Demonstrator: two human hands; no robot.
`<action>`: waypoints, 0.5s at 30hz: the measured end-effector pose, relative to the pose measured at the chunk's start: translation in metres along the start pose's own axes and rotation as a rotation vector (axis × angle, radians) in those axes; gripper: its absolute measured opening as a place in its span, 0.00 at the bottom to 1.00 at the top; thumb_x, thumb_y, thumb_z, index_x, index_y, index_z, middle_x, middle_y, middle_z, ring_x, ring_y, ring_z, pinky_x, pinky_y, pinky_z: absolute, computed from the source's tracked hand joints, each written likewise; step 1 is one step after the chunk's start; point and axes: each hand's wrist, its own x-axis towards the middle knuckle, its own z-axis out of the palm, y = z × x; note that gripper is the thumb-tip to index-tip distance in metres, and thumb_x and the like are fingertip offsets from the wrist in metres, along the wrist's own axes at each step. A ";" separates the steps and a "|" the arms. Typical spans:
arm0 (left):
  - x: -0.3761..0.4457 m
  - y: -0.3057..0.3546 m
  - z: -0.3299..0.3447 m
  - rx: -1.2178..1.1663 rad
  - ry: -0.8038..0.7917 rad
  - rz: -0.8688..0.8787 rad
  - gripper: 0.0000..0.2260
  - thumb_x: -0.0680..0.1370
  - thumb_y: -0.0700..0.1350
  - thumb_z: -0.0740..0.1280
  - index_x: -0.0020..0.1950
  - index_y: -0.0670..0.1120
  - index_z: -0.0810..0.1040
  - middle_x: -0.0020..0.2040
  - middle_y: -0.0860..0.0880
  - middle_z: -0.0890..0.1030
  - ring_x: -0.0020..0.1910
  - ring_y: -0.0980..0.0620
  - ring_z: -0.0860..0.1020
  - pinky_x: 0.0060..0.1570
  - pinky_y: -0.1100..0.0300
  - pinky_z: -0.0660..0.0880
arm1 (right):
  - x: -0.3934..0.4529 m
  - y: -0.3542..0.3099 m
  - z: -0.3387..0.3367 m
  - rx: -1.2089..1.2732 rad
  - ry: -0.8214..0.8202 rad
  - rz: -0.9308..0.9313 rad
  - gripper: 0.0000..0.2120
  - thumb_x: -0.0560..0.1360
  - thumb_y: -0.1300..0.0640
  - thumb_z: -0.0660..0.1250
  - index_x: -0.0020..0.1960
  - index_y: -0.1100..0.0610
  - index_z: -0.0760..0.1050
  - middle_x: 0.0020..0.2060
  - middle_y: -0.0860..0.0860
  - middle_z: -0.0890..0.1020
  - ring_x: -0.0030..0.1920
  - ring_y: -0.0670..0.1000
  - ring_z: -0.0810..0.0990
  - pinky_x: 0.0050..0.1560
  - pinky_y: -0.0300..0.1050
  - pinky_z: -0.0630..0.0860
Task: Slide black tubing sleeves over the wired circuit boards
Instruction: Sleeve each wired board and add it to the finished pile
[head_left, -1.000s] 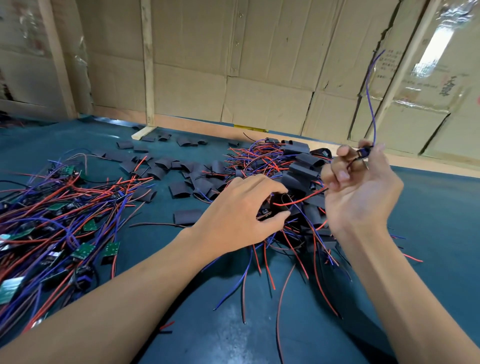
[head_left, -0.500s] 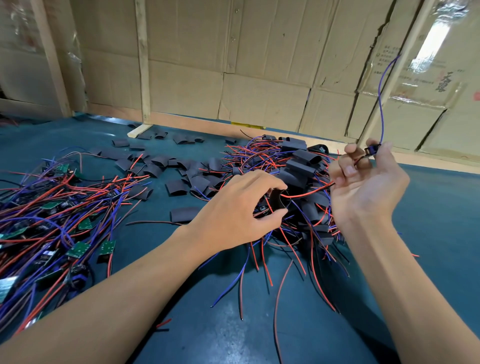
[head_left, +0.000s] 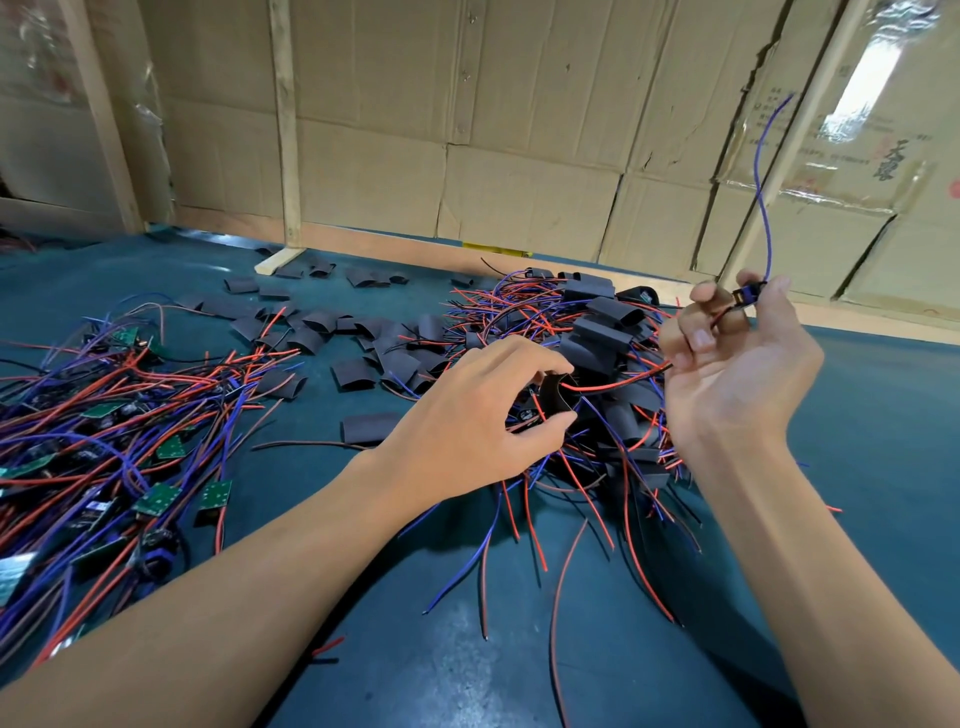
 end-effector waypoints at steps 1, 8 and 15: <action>0.000 0.000 0.000 -0.002 -0.001 0.003 0.16 0.76 0.47 0.73 0.62 0.44 0.78 0.55 0.51 0.80 0.55 0.51 0.78 0.56 0.51 0.74 | 0.000 0.000 0.000 -0.001 0.001 -0.006 0.11 0.86 0.53 0.54 0.49 0.56 0.69 0.35 0.54 0.76 0.26 0.49 0.63 0.28 0.40 0.59; 0.002 0.001 0.003 0.148 0.086 0.057 0.14 0.75 0.47 0.74 0.59 0.43 0.81 0.54 0.51 0.82 0.53 0.50 0.79 0.52 0.49 0.73 | -0.009 0.013 0.008 0.004 -0.101 0.060 0.09 0.85 0.55 0.55 0.49 0.56 0.70 0.37 0.53 0.77 0.31 0.50 0.72 0.31 0.42 0.69; 0.003 0.001 0.003 0.141 0.152 -0.025 0.15 0.74 0.45 0.75 0.58 0.42 0.81 0.53 0.49 0.82 0.54 0.47 0.79 0.54 0.48 0.73 | -0.028 0.036 0.015 -0.263 -0.255 0.010 0.12 0.82 0.61 0.65 0.43 0.52 0.84 0.45 0.46 0.84 0.32 0.43 0.71 0.35 0.37 0.72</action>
